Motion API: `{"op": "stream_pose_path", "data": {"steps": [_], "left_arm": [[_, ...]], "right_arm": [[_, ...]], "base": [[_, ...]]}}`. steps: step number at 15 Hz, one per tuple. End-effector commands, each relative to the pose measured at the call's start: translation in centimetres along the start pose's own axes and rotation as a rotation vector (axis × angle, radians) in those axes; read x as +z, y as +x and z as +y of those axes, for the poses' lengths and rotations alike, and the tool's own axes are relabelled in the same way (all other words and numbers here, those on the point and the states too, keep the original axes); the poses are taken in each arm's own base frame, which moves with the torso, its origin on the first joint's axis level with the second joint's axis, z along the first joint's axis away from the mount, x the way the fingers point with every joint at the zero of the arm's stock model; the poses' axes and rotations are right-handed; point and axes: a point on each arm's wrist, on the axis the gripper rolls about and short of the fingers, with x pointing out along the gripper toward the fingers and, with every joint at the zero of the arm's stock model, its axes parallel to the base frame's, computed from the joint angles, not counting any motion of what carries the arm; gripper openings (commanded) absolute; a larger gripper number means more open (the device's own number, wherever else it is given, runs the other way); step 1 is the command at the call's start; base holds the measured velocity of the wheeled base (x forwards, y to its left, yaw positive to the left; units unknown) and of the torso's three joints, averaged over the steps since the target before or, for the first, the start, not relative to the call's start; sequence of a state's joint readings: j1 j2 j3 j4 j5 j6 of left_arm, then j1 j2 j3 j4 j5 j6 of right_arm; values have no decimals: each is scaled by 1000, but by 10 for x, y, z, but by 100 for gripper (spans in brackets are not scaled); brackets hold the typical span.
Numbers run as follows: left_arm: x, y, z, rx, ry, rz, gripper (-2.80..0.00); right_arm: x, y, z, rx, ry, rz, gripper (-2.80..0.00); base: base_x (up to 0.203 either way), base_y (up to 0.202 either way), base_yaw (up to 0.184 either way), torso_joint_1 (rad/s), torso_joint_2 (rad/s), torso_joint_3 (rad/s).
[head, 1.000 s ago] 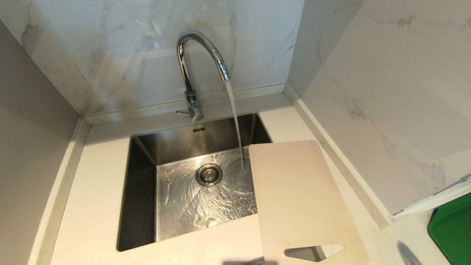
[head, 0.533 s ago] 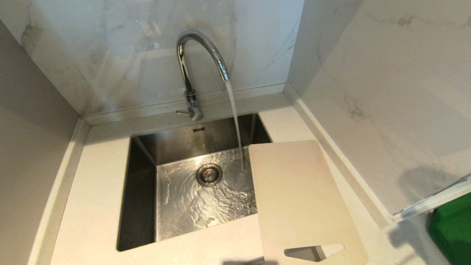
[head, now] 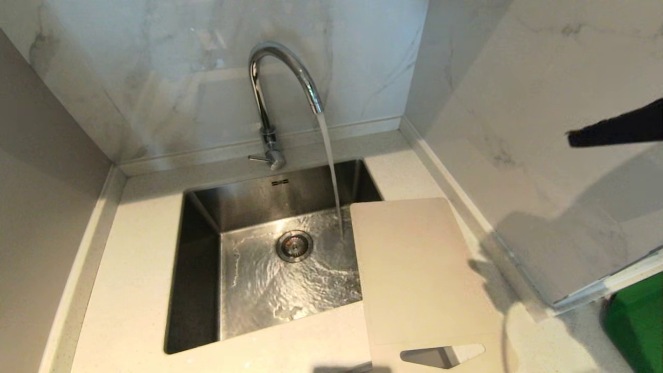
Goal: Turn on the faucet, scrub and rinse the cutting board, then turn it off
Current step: Pick up the cutting board
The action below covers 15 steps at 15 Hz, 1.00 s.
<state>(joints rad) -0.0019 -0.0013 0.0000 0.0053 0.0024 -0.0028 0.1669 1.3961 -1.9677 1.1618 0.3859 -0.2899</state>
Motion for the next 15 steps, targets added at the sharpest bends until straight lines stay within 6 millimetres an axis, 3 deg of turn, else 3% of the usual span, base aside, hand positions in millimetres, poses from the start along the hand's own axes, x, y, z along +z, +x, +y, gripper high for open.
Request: {"op": "stream_pose_path", "data": {"steps": [1,4,5,9,12,15], "left_arm": [[-1,0,0,0,0,3,-280],[-1,0,0,1,0,2,-280],[-1,0,0,1,0,2,-280],[-1,0,0,0,0,2,-280],[-1,0,0,0,0,2,-280],[-1,0,0,1,0,2,-280]], "right_arm": [[-8,40,-2,96,24,199,-280],[-33,73,6,162,15,394,-280],[-43,87,8,174,10,445,0],[-68,145,1,92,-28,508,0],[-77,156,0,105,-25,533,0],[-83,158,0,234,54,518,0]], "base": [[0,0,0,0,0,0],[0,0,0,0,0,0],[0,0,0,0,0,0],[0,0,0,0,0,0],[0,0,0,0,0,0],[0,0,0,0,0,0]]}}
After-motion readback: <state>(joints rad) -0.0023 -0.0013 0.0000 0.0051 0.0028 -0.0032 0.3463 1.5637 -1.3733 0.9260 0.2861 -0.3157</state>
